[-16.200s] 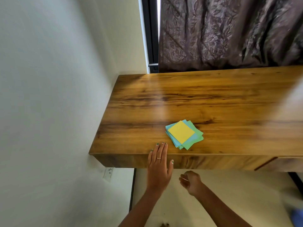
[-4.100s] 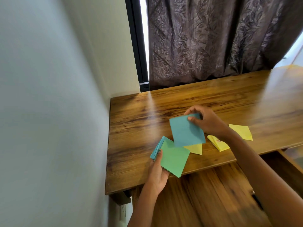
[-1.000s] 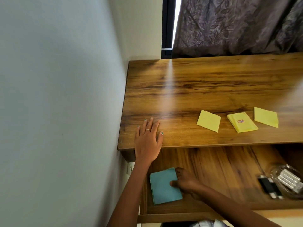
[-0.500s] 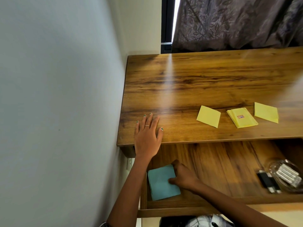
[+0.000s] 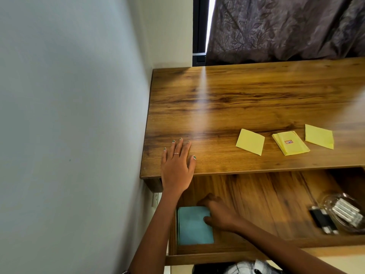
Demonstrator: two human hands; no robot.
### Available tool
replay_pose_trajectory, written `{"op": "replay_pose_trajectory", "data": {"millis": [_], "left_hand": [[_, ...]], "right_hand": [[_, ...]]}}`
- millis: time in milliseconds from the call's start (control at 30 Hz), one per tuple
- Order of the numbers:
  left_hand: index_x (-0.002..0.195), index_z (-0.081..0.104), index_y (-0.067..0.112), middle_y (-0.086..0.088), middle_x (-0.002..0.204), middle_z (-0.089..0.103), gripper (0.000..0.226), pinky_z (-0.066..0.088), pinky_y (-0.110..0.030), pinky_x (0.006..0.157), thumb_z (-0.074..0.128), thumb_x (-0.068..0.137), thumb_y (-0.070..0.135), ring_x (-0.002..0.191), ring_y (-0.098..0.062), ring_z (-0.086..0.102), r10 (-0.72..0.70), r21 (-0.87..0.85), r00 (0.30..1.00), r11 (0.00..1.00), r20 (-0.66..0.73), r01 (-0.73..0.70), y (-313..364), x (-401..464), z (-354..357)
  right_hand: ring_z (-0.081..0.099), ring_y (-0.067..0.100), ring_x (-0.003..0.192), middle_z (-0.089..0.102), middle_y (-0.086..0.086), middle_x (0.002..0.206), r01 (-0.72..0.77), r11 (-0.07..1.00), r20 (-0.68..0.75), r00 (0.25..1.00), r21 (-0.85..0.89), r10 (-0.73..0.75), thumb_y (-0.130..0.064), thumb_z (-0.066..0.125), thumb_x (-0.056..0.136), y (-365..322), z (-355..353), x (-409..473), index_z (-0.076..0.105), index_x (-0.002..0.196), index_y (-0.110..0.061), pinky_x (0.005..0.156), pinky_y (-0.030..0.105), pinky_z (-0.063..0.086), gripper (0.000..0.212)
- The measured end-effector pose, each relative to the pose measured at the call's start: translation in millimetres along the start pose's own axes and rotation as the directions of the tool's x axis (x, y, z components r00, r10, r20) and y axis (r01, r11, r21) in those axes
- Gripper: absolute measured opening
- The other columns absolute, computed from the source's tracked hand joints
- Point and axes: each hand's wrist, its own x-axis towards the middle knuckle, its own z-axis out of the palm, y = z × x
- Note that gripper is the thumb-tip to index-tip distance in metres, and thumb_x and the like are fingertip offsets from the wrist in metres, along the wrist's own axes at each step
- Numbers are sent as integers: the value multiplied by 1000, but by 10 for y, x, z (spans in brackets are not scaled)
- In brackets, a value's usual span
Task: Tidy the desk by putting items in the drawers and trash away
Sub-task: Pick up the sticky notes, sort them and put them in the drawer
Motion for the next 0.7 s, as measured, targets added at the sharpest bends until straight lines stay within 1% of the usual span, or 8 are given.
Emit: {"op": "replay_pose_trajectory", "data": {"millis": [100,267,400,467,533,600,633,700], "left_hand": [[145,34,29,4,154,28,61,6,-36,115,14,91,51,144,-18,20,-1,1,1000,1000,4,1,-3,-11,-2],[143,37,28,2,152,34,58,10,-38,114,19,92,49,143,-19,25,-1,-2,1000,1000,-4,1,7,-15,-4],[141,40,29,2,150,37,56,15,-39,114,22,92,48,141,-20,29,-5,-3,1000,1000,-4,5,14,-7,-14],[140,42,29,2,149,39,55,17,-40,113,23,92,47,140,-20,32,-8,-1,1000,1000,2,8,14,-15,-21],[139,44,29,2,147,42,54,19,-40,112,25,92,47,138,-20,35,-12,-6,1000,1000,7,12,21,-10,-24],[140,43,30,3,148,40,55,18,-39,112,24,91,48,139,-20,34,-16,-17,1000,1000,11,16,20,-11,-35],[142,40,31,5,150,36,58,14,-38,113,21,90,50,141,-18,30,-15,-23,1000,1000,14,16,27,0,-48],[145,30,33,8,155,25,63,5,-35,115,12,88,53,144,-14,18,-25,-29,999,999,29,26,17,-11,-31]], "right_hand": [[35,28,126,36,7,140,40,998,31,999,-56,-38,-15,56,87,-40,13,0,44,137,-20,102,35,37,52],[37,28,124,42,6,135,66,993,33,997,-96,-63,-17,53,87,-31,-54,21,48,133,-21,99,38,40,47],[31,30,126,41,6,136,108,933,30,994,-344,-104,-15,48,88,-106,-75,2,42,137,-21,97,47,35,50],[29,32,128,40,9,138,137,896,62,991,-422,-122,-21,48,91,-143,-104,-14,38,140,-24,100,50,30,50],[28,31,129,39,10,138,174,875,84,985,-453,-152,-31,50,92,-171,-187,-44,34,141,-27,101,51,28,51],[32,27,126,45,8,134,193,873,2,977,-447,-215,-33,48,92,-207,-347,-95,41,137,-24,100,46,29,46],[36,23,123,49,5,129,207,889,-86,961,-409,-264,-31,47,93,-225,-449,-125,47,131,-22,99,41,31,39],[44,8,114,58,-7,117,255,938,-315,893,-235,-322,-30,44,93,-259,-644,-184,58,118,-27,95,28,35,29]]}}
